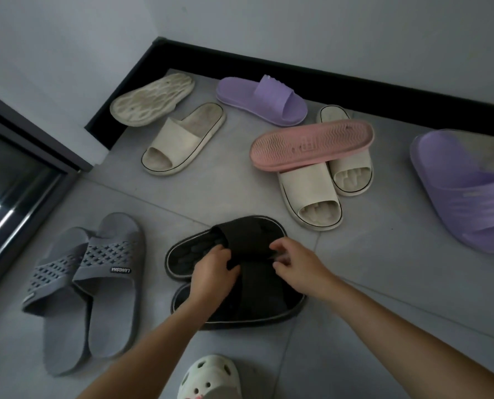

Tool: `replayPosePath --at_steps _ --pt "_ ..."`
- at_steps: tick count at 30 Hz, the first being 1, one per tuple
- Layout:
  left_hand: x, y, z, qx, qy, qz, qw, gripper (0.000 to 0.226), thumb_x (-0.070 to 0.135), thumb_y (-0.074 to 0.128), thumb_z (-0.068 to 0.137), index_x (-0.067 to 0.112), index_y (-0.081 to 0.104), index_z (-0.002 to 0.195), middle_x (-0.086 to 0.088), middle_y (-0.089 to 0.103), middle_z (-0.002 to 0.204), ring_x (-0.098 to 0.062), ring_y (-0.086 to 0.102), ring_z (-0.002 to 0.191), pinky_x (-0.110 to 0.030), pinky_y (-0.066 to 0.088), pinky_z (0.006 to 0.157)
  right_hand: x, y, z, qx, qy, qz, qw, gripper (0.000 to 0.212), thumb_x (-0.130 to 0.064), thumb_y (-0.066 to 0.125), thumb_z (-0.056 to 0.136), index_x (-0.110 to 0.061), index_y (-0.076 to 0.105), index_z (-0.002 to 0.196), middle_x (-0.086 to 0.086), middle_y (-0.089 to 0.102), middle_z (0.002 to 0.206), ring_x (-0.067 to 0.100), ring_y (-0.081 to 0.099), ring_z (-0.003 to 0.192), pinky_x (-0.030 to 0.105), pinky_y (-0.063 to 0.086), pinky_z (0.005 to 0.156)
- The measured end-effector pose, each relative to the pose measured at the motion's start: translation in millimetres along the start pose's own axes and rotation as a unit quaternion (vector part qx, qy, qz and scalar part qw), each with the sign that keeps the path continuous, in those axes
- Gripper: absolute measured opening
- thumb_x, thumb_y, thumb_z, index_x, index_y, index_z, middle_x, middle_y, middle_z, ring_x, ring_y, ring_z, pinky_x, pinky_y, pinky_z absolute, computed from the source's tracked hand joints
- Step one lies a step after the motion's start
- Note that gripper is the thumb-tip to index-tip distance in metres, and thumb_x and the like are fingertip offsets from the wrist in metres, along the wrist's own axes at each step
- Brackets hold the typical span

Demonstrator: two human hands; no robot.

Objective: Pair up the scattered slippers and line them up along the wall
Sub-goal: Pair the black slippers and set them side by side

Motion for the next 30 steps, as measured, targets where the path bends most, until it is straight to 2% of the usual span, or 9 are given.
replayPosePath --at_steps 5,8,10,12,15,19,23,26,30 --pt "-38 -24 -6 0.127 -0.148 -0.121 0.973 0.048 0.032 0.066 0.083 0.016 0.035 0.050 0.001 0.046 0.053 -0.016 0.043 0.046 -0.027 0.028 0.045 -15 -15 -1 0.128 -0.008 -0.058 0.990 0.042 -0.027 0.058 0.088 -0.014 0.047 0.127 0.010 0.044 0.128 0.025 0.046 0.118 0.035 0.039 0.102" --pt "-48 -13 -7 0.113 -0.195 -0.225 0.948 0.046 0.032 0.065 0.085 0.016 0.037 0.052 -0.016 0.050 0.051 -0.031 0.051 0.048 -0.043 0.045 0.050 -22 5 4 0.084 -0.014 -0.080 0.993 0.052 -0.033 0.057 0.088 -0.017 0.040 0.135 0.009 0.045 0.128 0.025 0.051 0.115 0.035 0.043 0.098" --pt "-51 -14 -8 0.127 -0.189 -0.229 0.946 0.047 0.029 0.066 0.085 0.017 0.036 0.050 -0.005 0.044 0.044 -0.010 0.045 0.041 -0.032 0.043 0.046 -21 13 7 0.072 -0.003 -0.079 0.994 0.056 -0.035 0.059 0.087 -0.018 0.037 0.135 0.009 0.053 0.121 0.024 0.056 0.105 0.033 0.046 0.089" --pt "-50 -20 -6 0.130 -0.161 -0.195 0.959 0.050 0.028 0.067 0.084 0.020 0.035 0.047 0.006 0.037 0.041 -0.004 0.040 0.038 -0.016 0.033 0.039 -18 14 10 0.073 0.011 -0.049 0.996 0.063 -0.036 0.063 0.084 -0.021 0.032 0.136 0.006 0.062 0.111 0.023 0.061 0.097 0.030 0.047 0.081" --pt "-57 -23 -6 0.126 -0.151 -0.178 0.964 0.048 0.028 0.068 0.082 0.020 0.035 0.047 0.004 0.041 0.050 -0.008 0.038 0.043 -0.017 0.027 0.043 -18 19 13 0.049 0.009 -0.062 0.997 0.076 -0.031 0.060 0.086 -0.026 0.015 0.148 0.003 0.065 0.093 0.021 0.062 0.084 0.028 0.046 0.074" --pt "-73 -27 -12 0.133 -0.175 -0.170 0.961 0.037 0.028 0.068 0.081 0.021 0.041 0.057 0.005 0.045 0.072 -0.008 0.044 0.059 -0.021 0.029 0.052 -31 34 13 0.051 -0.027 -0.093 0.994 0.071 -0.023 0.055 0.085 -0.022 0.022 0.148 0.008 0.067 0.092 0.025 0.063 0.086 0.034 0.049 0.078" --pt "-81 -28 -10 0.123 -0.174 -0.168 0.962 0.034 0.031 0.069 0.080 0.022 0.043 0.060 0.004 0.046 0.075 -0.008 0.046 0.060 -0.020 0.030 0.052 -34 40 15 0.053 -0.040 -0.083 0.994 0.070 -0.020 0.056 0.085 -0.020 0.024 0.147 0.006 0.064 0.083 0.023 0.061 0.079 0.035 0.048 0.075" --pt "-80 -21 -5 0.085 -0.166 -0.131 0.974 0.035 0.039 0.068 0.080 0.018 0.046 0.063 0.004 0.046 0.079 -0.010 0.048 0.060 -0.023 0.033 0.050 -34 40 17 0.043 -0.031 -0.087 0.995 0.075 -0.027 0.060 0.084 -0.019 0.022 0.148 0.003 0.065 0.085 0.023 0.063 0.083 0.034 0.049 0.077" --pt "-76 -19 -1 0.060 -0.163 -0.072 0.982 0.035 0.048 0.062 0.083 0.013 0.055 0.081 0.000 0.050 0.095 -0.017 0.056 0.070 -0.033 0.048 0.060 -35 31 24 0.042 0.007 -0.171 0.984 0.104 -0.055 0.063 0.075 -0.028 -0.008 0.147 0.007 0.066 0.107 0.027 0.064 0.096 0.032 0.046 0.072"
Point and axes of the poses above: each hand's wrist, its own z-axis towards the middle knuckle, its own y-axis out of the palm, x = y × z, the point moved 10 cm from there along z, towards the middle knuckle
